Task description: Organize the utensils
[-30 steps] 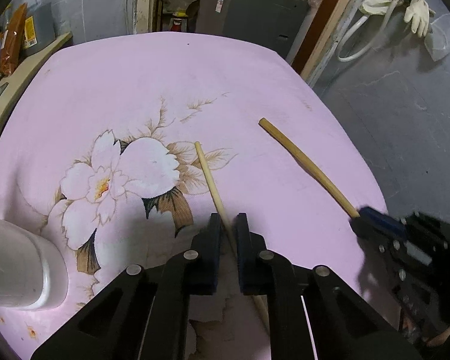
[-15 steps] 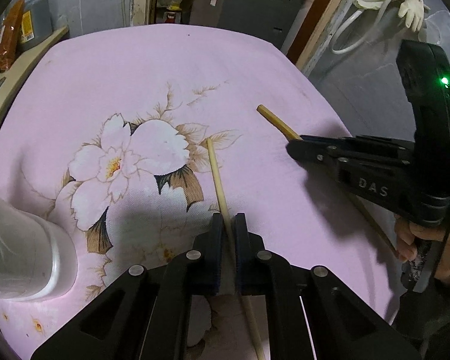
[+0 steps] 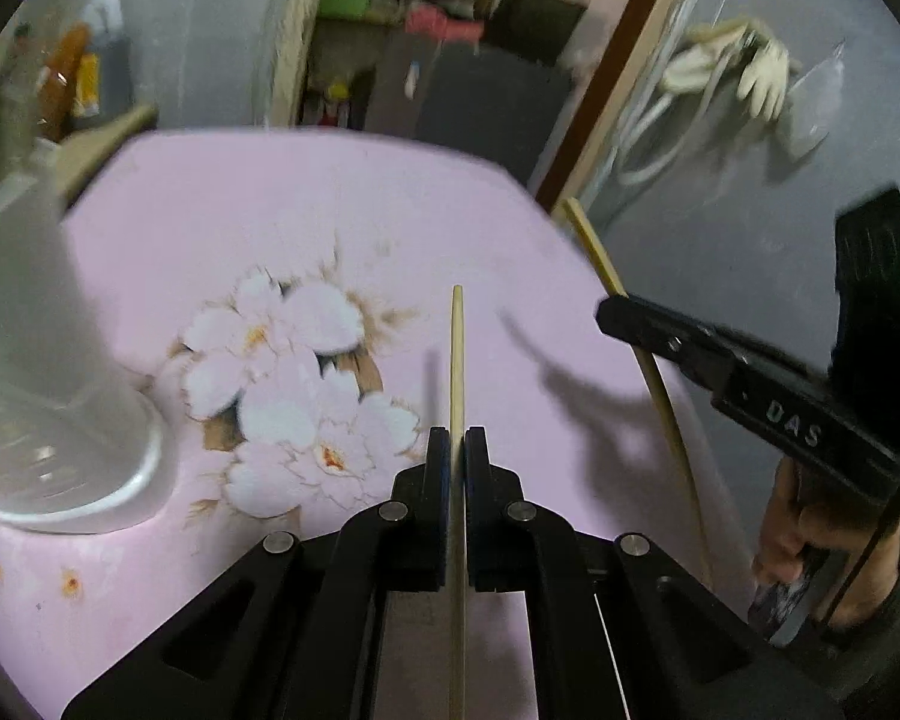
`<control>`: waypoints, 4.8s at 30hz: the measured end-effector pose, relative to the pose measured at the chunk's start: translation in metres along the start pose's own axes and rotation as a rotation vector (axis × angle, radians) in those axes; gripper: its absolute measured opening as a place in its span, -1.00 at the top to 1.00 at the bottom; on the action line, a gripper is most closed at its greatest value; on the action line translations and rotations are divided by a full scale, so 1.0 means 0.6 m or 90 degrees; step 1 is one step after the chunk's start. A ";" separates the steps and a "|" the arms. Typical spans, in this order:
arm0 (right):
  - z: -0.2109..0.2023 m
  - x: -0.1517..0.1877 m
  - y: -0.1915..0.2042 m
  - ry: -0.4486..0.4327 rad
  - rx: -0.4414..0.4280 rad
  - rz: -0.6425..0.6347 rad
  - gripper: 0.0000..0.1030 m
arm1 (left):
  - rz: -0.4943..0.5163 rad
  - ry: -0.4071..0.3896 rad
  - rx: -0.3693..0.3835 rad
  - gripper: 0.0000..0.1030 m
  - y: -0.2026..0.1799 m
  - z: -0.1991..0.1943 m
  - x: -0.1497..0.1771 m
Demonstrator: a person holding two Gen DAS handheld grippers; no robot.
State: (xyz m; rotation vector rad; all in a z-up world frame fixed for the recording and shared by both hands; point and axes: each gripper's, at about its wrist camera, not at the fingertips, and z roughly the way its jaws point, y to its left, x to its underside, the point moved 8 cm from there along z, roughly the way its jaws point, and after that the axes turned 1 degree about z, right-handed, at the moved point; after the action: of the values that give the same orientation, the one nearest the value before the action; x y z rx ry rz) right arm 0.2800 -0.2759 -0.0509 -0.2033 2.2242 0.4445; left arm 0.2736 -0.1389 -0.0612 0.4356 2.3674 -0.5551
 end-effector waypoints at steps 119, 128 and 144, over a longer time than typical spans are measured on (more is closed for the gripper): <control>-0.131 -0.049 0.233 -0.364 0.092 -0.088 -0.74 | -0.096 -0.376 -0.225 -0.82 0.200 -0.334 0.020; -0.181 0.008 0.205 -0.330 0.131 -0.070 -1.00 | -0.091 -0.370 -0.220 -0.94 0.157 -0.349 0.078; -0.238 0.120 0.199 -0.300 0.226 -0.084 -1.00 | -0.032 -0.348 -0.281 -0.94 0.104 -0.341 0.180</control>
State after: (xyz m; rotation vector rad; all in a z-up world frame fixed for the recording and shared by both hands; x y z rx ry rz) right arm 0.0973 -0.2196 0.0068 -0.0466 1.7740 0.0127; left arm 0.1151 0.0327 -0.0084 0.0144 1.8944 -0.1317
